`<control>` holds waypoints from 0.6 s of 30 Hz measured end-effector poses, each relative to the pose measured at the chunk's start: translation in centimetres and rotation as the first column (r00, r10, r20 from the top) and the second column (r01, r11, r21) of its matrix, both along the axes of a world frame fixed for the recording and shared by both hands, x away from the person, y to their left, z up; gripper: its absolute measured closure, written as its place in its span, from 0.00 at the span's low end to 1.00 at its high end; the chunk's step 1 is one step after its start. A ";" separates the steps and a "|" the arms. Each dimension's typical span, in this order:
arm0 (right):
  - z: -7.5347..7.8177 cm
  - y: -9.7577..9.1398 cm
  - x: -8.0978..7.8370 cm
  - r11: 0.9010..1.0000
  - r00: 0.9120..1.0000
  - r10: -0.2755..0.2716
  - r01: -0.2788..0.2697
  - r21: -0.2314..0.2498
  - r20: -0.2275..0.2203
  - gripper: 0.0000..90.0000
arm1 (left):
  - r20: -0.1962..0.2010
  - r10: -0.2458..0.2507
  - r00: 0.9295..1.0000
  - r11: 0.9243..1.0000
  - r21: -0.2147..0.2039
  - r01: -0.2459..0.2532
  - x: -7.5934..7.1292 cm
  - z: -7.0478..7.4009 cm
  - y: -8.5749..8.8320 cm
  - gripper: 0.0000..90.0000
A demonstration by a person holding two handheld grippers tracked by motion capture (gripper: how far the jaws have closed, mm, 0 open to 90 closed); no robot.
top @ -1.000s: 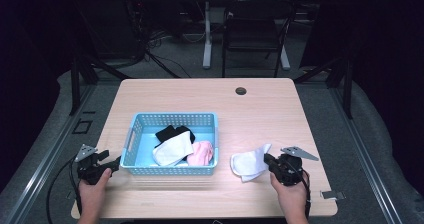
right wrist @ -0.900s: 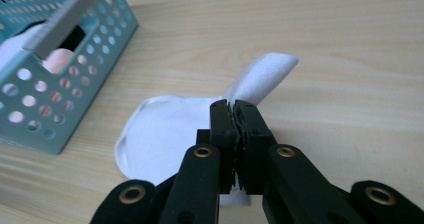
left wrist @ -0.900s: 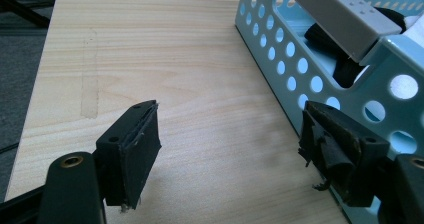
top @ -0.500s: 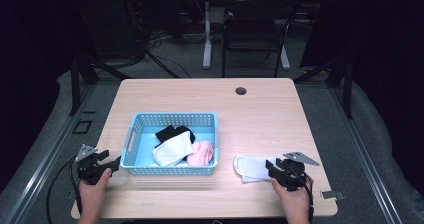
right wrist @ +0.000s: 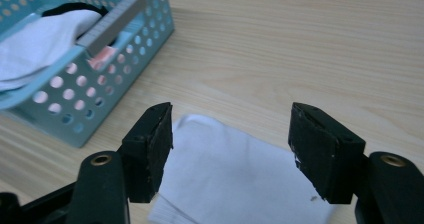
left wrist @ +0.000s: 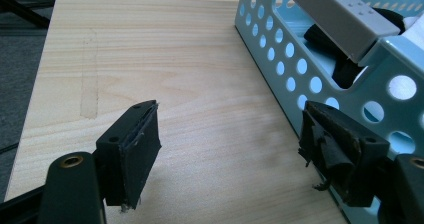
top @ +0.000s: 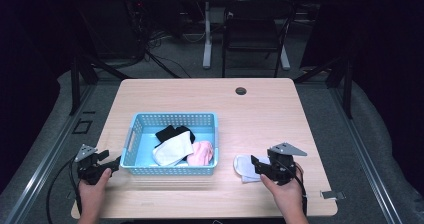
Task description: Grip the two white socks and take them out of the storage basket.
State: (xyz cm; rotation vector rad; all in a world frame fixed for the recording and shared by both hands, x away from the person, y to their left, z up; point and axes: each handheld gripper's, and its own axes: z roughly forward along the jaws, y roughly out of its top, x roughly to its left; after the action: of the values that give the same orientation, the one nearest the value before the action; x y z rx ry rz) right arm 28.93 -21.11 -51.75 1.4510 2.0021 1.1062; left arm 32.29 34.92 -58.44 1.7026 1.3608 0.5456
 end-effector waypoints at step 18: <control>3.8 6.5 4.5 0.982 0.978 0.190 -0.190 0.017 -0.081 0.53 | -0.004 0.001 1.000 1.000 -0.003 -0.001 0.0 0.0 0.1 0.27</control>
State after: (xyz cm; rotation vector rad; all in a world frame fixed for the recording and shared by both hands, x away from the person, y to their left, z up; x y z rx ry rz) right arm 33.43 -14.62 -47.99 1.3521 2.2350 1.1504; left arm 32.28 35.00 -58.40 1.7018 1.3652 0.5407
